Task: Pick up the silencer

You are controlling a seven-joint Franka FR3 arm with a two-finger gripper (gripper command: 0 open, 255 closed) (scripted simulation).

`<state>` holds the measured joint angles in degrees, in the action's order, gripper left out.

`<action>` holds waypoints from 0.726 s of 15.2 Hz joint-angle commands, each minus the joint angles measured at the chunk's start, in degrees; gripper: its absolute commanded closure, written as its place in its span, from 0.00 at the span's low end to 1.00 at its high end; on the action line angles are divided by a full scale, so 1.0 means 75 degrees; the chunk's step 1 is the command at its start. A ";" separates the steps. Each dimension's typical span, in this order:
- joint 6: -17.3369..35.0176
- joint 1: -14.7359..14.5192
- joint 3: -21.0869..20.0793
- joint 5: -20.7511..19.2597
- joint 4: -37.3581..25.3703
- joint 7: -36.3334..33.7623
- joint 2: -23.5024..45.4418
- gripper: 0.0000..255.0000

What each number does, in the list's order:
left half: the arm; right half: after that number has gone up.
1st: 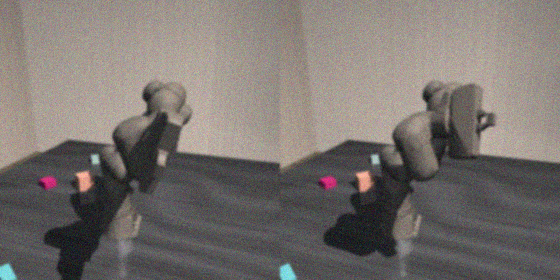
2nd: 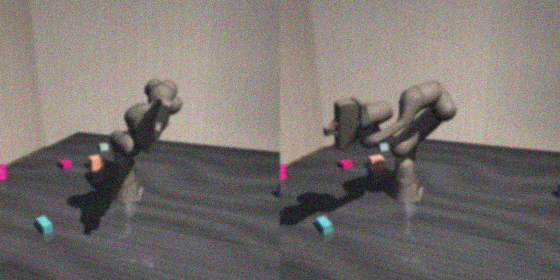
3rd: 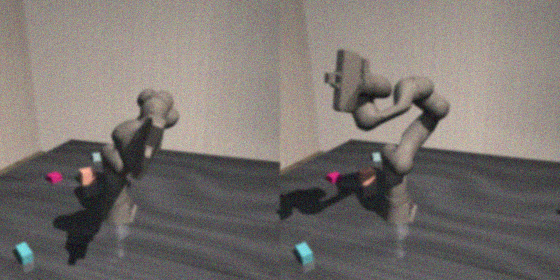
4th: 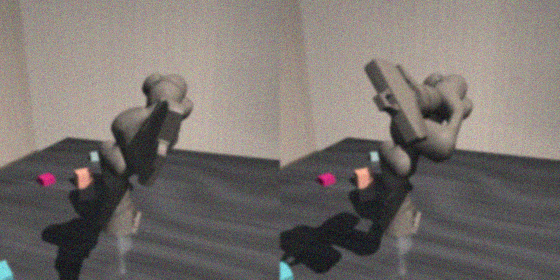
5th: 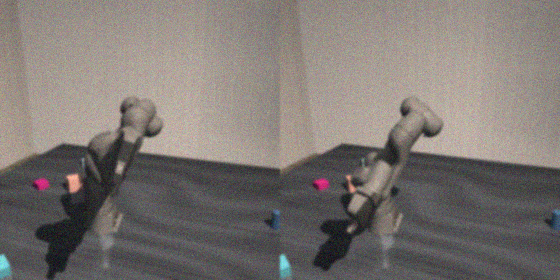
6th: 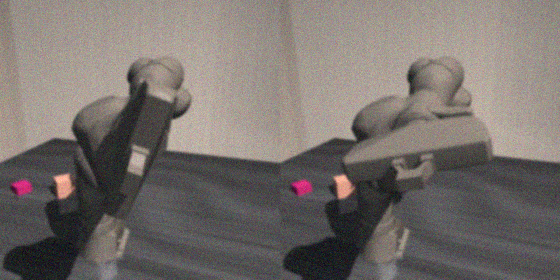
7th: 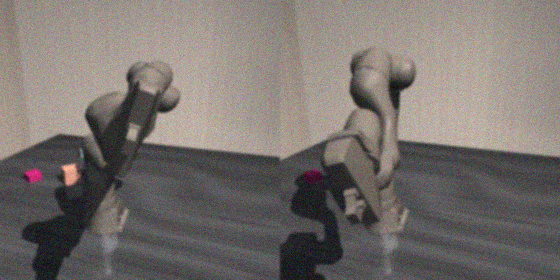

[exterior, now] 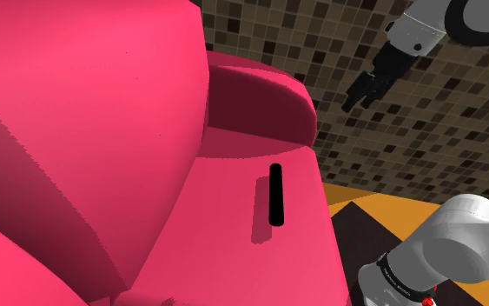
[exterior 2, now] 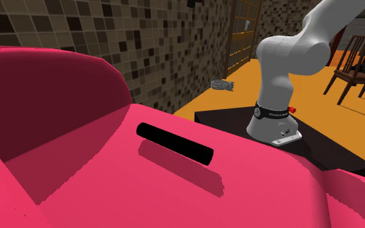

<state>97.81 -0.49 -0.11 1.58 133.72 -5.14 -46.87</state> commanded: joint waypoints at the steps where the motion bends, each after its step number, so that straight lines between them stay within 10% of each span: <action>1: 0.0000 0.0000 0.0000 0.0000 0.0000 0.0000 0.0000 0.00; 11: 0.2192 0.0209 -0.0751 0.0612 0.1767 -0.1666 0.0849 0.00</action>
<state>111.68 0.83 -5.38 5.76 145.12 -16.62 -41.48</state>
